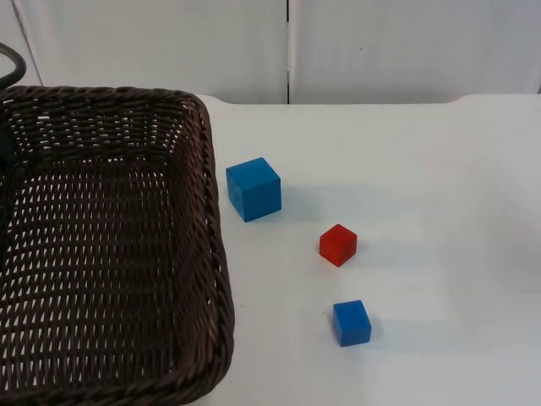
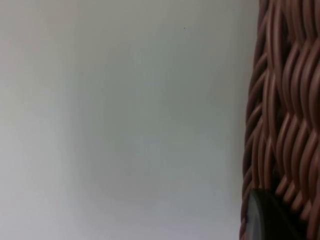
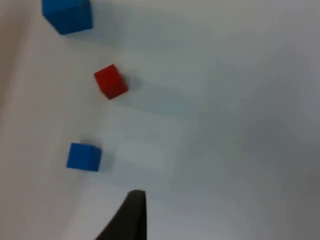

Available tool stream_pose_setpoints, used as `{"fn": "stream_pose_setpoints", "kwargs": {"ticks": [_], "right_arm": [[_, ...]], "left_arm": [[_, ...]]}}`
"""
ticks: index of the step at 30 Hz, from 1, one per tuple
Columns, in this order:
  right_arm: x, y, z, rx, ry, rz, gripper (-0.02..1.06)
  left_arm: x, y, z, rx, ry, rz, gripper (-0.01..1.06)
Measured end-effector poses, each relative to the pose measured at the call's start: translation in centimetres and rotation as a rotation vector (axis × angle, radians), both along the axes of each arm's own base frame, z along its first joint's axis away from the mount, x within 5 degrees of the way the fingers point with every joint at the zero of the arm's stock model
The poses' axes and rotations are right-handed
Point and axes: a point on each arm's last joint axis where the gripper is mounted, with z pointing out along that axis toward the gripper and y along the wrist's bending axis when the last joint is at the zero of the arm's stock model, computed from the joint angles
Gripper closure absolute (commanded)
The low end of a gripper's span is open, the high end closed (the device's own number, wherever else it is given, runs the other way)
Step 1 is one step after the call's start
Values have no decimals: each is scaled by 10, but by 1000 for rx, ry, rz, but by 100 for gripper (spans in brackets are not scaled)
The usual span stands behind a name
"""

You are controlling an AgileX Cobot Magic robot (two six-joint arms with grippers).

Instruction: Pick up the basket with the left hand and place the largest block into the basket with the right hand.

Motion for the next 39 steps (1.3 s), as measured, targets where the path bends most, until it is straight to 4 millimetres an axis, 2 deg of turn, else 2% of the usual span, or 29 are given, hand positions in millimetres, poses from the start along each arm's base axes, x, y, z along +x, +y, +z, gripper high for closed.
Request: {"fn": "stream_pose_setpoints", "kwargs": {"ticks": [8, 12, 13, 18, 19, 24, 26, 30, 31, 35, 37, 39], "right_arm": [[12, 8, -12, 37, 24, 28, -1], [18, 29, -18, 28, -13, 90, -1], [18, 29, -18, 28, -13, 90, -1], [21, 70, -30, 22, -84, 195, -1], [21, 70, -30, 22, -84, 195, -1], [26, 109, -47, 16, -154, 269, -1], [28, 117, -50, 14, -158, 286, -1], [41, 147, -55, -1, -180, 351, -1], [41, 147, -55, -1, -180, 351, -1], [60, 171, -64, -19, -183, 385, -1], [64, 174, -67, -22, -180, 387, -1], [75, 183, -77, -29, -169, 386, -1]], "left_arm": [[0, 0, 0, 0, -1, 0, 105], [0, 0, 0, 0, -1, 0, 105], [0, 0, 0, 0, -1, 0, 105], [0, 0, 0, 0, -1, 0, 105], [0, 0, 0, 0, -1, 0, 105], [0, 0, 0, 0, -1, 0, 105], [0, 0, 0, 1, -2, 1, 105], [1, 0, 0, 2, -6, 2, 105], [1, 0, 0, 2, -6, 2, 105], [1, 0, 0, 2, -8, 3, 105], [1, 0, 0, 3, -9, 3, 105], [1, 0, 0, 3, -9, 3, 105]]}}
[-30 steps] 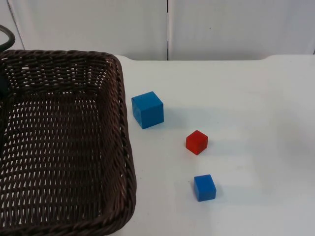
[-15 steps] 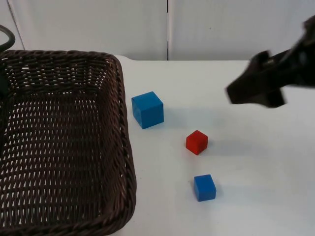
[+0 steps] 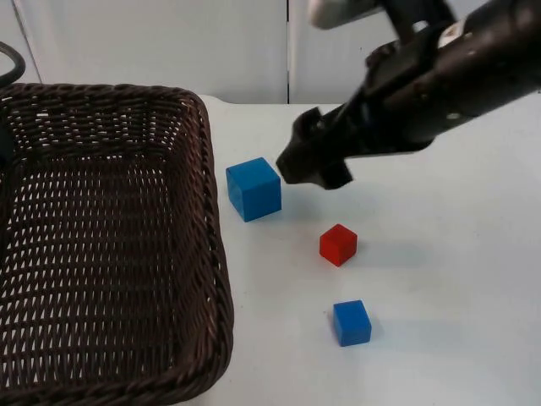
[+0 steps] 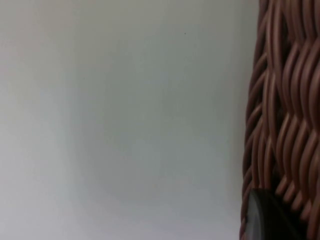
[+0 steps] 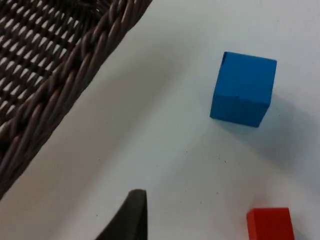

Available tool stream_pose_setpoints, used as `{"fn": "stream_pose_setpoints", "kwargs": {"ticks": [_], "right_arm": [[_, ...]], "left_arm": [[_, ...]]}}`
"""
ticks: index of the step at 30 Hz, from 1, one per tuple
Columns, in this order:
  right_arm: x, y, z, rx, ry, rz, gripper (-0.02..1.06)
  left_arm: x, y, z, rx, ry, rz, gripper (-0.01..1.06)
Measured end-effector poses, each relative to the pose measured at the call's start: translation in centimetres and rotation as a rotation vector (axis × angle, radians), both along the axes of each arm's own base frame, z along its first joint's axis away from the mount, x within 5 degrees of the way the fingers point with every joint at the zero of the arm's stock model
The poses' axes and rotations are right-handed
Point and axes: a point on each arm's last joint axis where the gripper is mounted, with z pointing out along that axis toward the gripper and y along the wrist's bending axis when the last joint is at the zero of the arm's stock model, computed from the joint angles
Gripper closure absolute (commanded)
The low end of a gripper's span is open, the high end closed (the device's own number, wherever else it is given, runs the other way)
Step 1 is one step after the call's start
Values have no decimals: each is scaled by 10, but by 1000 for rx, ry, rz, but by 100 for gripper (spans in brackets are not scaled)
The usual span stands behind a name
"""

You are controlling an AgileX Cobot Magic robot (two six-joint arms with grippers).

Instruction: Pick up the basket with the left hand and place the largest block into the basket with the right hand.

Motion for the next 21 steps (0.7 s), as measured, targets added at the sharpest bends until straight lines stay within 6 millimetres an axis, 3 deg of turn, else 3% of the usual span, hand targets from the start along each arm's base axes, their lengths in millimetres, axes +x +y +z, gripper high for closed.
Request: {"fn": "stream_pose_setpoints", "kwargs": {"ticks": [9, 21], "right_arm": [[22, 13, -25, 1, -38, -32, -1], [53, 37, -45, 64, -3, -106, 0]], "left_arm": [[0, 0, 0, 1, -2, 1, 105], [1, 0, 0, 2, -6, 2, 105]]}}
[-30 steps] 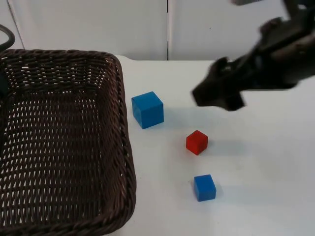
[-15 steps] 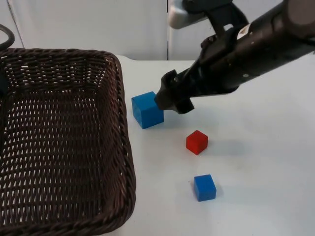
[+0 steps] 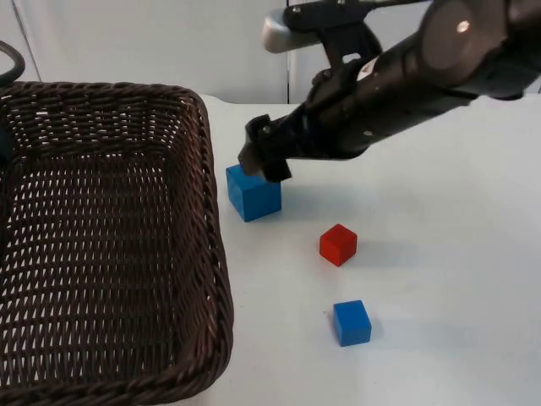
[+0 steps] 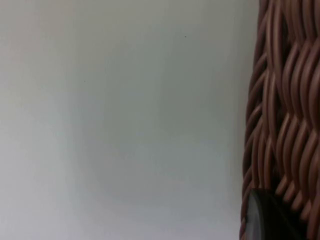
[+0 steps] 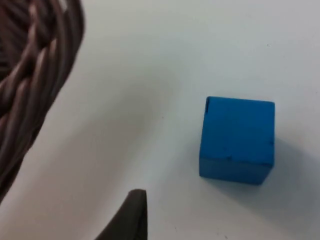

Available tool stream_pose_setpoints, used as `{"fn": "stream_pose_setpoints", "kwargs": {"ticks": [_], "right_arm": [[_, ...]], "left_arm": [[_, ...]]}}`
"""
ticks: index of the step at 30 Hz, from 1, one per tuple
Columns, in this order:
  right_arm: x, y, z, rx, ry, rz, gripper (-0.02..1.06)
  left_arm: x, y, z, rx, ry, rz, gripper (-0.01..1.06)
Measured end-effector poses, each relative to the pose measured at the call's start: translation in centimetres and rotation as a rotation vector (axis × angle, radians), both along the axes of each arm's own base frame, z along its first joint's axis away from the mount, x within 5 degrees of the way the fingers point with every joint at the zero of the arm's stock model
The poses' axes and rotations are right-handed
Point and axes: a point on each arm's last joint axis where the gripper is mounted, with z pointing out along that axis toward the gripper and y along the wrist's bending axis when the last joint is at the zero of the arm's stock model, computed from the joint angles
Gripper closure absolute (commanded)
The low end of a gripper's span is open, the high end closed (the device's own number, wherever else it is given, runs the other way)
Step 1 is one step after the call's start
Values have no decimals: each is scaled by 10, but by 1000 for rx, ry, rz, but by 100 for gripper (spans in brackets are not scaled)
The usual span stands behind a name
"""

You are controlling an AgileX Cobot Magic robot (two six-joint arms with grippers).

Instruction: Pick up the basket with the left hand and place the largest block into the basket with the right hand.

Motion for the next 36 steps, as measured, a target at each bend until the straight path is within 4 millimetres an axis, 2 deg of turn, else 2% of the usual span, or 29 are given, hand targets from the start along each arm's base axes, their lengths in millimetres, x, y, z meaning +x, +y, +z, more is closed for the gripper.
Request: {"fn": "stream_pose_setpoints", "kwargs": {"ticks": [10, 22, 24, 27, 36], "right_arm": [[22, 21, -39, -18, 85, -1, 0], [47, 39, -58, -3, 33, 0, 0], [49, 39, -58, -2, 31, -2, 0], [54, 36, -71, -8, 33, -16, 0], [60, 32, -80, -6, 17, -38, 0]], "left_arm": [[0, 0, 0, 1, 0, -1, 105], [0, 0, 0, 2, -2, 0, 105], [0, 0, 0, 2, -2, 0, 105], [0, 0, 0, 3, -5, 1, 105], [1, 0, 0, 4, -9, 3, 105]]}}
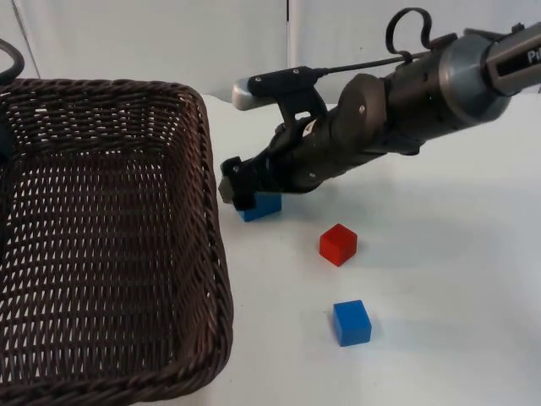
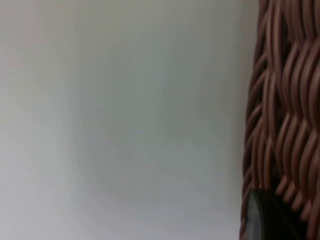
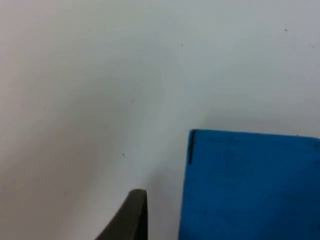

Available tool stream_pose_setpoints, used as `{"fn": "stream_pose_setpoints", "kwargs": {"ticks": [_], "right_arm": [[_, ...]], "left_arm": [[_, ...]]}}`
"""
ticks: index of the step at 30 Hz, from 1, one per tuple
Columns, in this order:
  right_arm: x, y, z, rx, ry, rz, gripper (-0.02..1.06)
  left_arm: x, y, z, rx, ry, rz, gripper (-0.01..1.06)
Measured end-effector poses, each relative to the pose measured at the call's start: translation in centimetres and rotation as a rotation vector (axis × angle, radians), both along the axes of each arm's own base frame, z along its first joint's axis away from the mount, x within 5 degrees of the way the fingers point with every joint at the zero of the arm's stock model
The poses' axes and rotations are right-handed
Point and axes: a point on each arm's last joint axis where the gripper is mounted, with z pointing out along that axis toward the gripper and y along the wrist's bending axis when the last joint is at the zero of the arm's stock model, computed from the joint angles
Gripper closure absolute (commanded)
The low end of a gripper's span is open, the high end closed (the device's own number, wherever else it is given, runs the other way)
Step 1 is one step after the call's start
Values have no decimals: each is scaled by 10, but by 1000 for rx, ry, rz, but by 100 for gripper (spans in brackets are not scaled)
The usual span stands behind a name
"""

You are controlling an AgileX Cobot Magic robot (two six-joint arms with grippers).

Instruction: Pick up the basket with the left hand and place the largest block into the basket with the right hand.

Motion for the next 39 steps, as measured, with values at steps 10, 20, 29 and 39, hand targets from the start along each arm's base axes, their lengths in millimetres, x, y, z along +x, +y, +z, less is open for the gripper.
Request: {"fn": "stream_pose_setpoints", "kwargs": {"ticks": [10, 20, 29, 39], "right_arm": [[0, 0, -11, -10, 10, -2, 0], [2, 0, -12, -3, -10, -10, 20], [2, 0, -9, 0, -11, -8, 98], [-10, -11, 70, -52, 47, 93, 105]], "left_arm": [[0, 0, 0, 0, -2, 1, 105], [0, 0, 0, 0, -2, 1, 105], [0, 0, 0, 0, -2, 1, 105], [0, 0, 0, 1, -3, 1, 105]]}}
